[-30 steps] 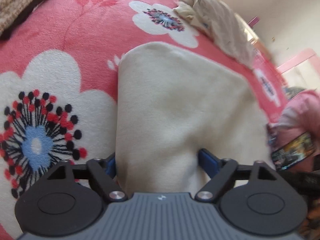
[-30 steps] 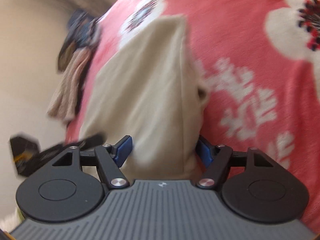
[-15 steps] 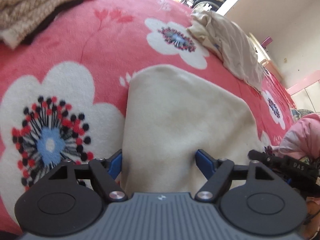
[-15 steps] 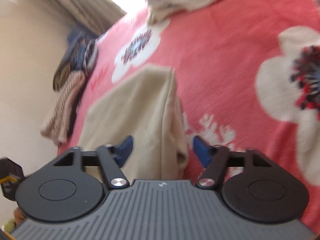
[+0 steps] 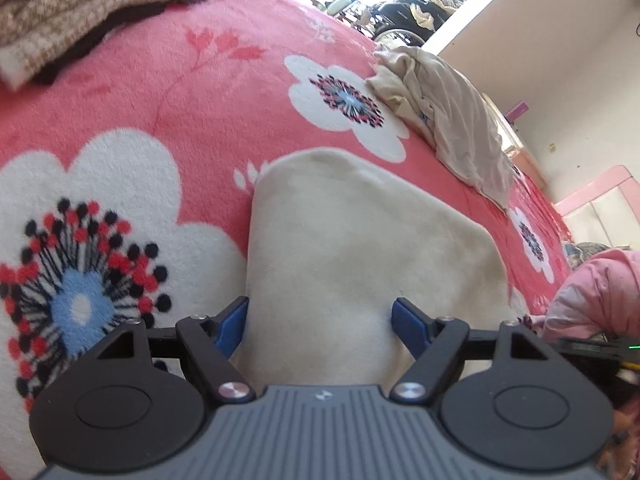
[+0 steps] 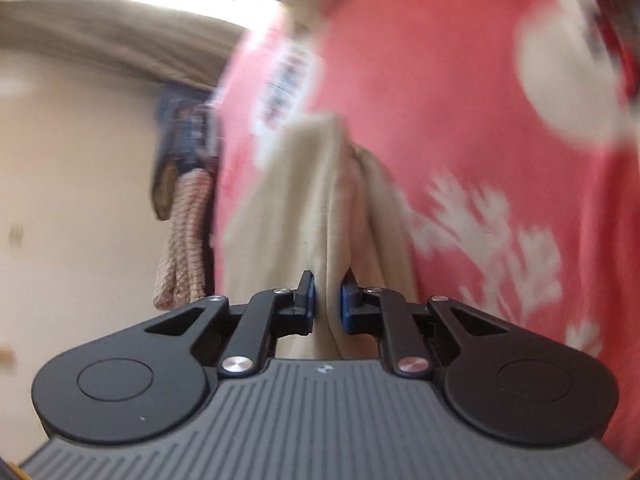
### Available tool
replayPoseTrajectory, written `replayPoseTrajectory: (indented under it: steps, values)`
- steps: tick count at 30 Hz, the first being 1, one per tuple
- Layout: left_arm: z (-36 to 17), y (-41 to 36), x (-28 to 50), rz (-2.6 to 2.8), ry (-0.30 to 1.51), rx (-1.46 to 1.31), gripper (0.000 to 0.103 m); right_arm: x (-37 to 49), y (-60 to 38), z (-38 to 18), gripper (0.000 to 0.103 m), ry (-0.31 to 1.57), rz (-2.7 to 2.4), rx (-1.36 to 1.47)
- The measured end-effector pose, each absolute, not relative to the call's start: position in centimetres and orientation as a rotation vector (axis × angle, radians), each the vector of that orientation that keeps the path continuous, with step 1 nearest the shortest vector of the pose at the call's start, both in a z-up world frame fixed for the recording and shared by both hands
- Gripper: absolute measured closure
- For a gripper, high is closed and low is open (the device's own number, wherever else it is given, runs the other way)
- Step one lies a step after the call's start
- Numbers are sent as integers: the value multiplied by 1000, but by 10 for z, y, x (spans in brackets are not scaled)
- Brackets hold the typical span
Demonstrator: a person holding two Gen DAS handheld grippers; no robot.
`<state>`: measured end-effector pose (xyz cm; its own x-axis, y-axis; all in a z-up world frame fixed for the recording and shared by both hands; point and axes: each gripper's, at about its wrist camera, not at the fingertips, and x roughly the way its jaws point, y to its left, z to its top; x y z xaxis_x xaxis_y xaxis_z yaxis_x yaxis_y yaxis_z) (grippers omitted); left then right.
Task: Fold clothes
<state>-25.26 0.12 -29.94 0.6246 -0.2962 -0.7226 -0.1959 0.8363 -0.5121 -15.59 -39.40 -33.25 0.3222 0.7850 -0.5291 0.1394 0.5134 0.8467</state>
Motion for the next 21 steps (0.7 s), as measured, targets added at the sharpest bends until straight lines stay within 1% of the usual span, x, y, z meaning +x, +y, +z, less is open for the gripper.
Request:
replayPoseTrajectory:
  steps: [2, 4, 7, 8, 9, 10, 11, 13, 15, 17, 18, 19, 21]
  values:
    - [-301, 2, -253, -74, 907, -605, 25, -155, -404, -361, 91, 1262, 486, 1174]
    - [-303, 3, -253, -82, 901, -611, 25, -161, -412, -361, 88, 1240, 485, 1271]
    - [-304, 6, -254, -94, 891, -622, 25, -174, -414, -345, 81, 1189, 484, 1265]
    - [-306, 7, -253, -94, 889, -633, 25, -178, -413, -342, 81, 1180, 482, 1254]
    - [-307, 8, -253, -97, 886, -645, 25, -181, -410, -339, 81, 1174, 475, 1235]
    - [-308, 9, -252, -101, 883, -654, 25, -182, -407, -336, 85, 1173, 462, 1198]
    - [-309, 10, -252, -105, 881, -659, 25, -181, -402, -330, 95, 1171, 449, 1131]
    - [-310, 10, -252, -117, 880, -662, 25, -176, -393, -307, 96, 1113, 459, 941]
    - [-310, 9, -253, -128, 884, -667, 25, -172, -378, -283, 97, 1047, 477, 769]
    - [-310, 8, -253, -133, 887, -670, 25, -166, -361, -278, 96, 1038, 445, 579]
    - [-310, 7, -253, -131, 889, -667, 25, -163, -358, -283, 96, 1066, 438, 568]
    - [-311, 7, -253, -130, 891, -667, 25, -159, -355, -289, 94, 1097, 434, 563]
    - [-312, 8, -254, -133, 889, -679, 25, -155, -365, -294, 91, 1132, 423, 637]
